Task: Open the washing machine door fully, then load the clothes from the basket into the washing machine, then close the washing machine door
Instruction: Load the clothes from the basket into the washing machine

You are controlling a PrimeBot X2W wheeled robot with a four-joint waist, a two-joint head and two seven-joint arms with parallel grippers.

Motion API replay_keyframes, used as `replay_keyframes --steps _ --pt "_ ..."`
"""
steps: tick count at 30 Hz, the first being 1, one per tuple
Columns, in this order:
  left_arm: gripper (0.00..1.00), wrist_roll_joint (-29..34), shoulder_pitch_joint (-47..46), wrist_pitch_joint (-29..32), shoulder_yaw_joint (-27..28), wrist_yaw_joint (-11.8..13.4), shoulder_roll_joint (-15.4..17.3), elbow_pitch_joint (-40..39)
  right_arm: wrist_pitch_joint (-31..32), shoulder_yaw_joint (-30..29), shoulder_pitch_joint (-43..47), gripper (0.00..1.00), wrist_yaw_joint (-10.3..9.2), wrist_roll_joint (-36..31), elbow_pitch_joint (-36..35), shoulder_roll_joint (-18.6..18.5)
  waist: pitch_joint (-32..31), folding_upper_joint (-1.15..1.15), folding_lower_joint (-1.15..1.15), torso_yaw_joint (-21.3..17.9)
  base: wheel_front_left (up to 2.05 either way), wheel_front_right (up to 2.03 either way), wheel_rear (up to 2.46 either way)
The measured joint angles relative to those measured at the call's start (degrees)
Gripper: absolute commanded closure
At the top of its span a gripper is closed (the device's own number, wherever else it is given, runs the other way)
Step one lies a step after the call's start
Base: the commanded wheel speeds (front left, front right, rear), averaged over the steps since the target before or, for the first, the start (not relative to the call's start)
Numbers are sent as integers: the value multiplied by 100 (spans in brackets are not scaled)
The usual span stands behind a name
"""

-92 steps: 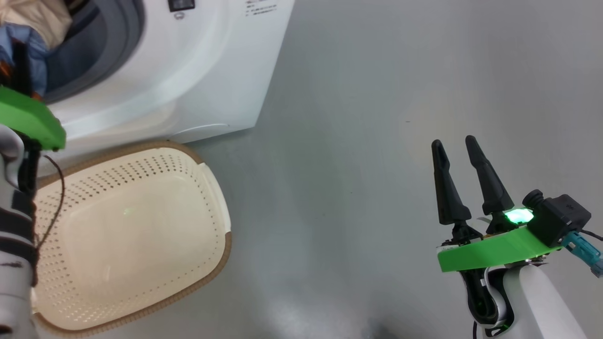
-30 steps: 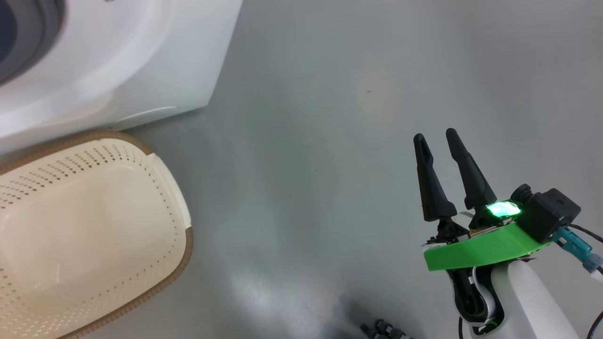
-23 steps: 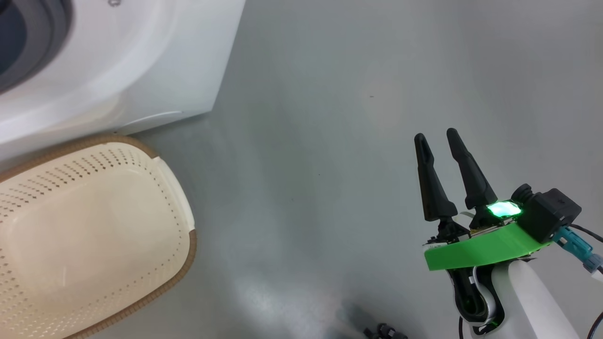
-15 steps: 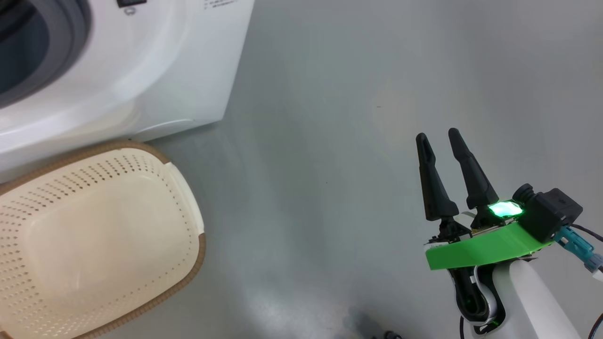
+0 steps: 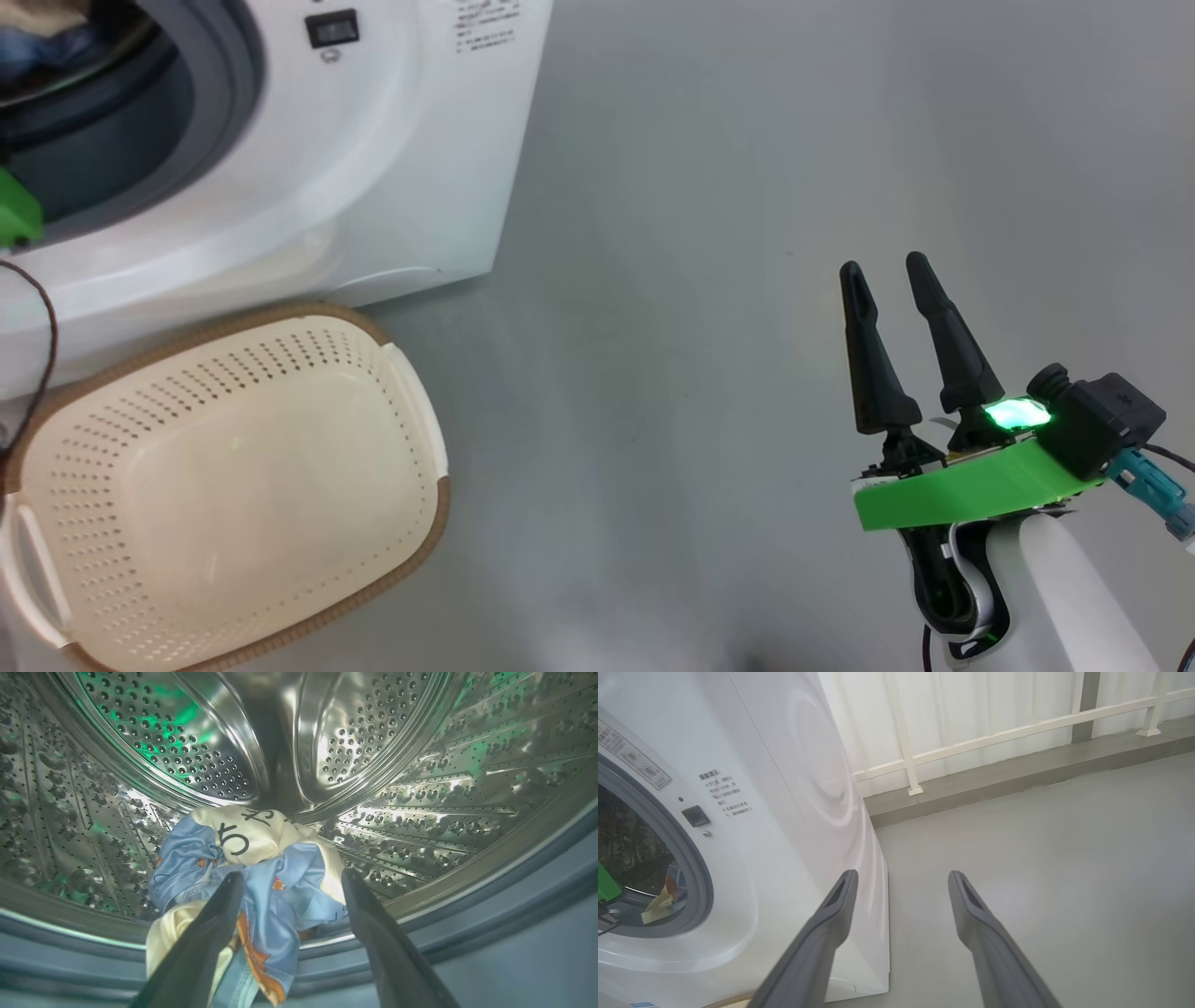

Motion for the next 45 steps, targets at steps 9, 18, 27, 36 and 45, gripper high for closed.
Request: replay_keyframes --steps 9,18,27,36,45 --pt "0 -212 788 -74 230 -90 -183 -917 0 -36 44 0 0 -125 40 -33 -325 0 0 169 0 0 0" --pt "0 -337 2050 -85 700 -92 -589 -2109 0 -169 300 0 0 -134 90 -185 -719 0 0 377 0 0 0" --pt "0 -66 3377 -86 1063 -143 -979 -3077 0 -186 608 0 0 -134 158 -400 -1271 0 0 625 0 0 0" --pt "0 82 4384 -86 1218 -200 -1338 -3773 0 -219 1023 0 0 -133 214 -571 -1827 0 0 859 0 0 0" --pt "0 252 5263 -85 1245 -210 -1594 -4339 0 -339 1449 0 0 -132 250 -724 -2355 0 0 1079 0 0 0"
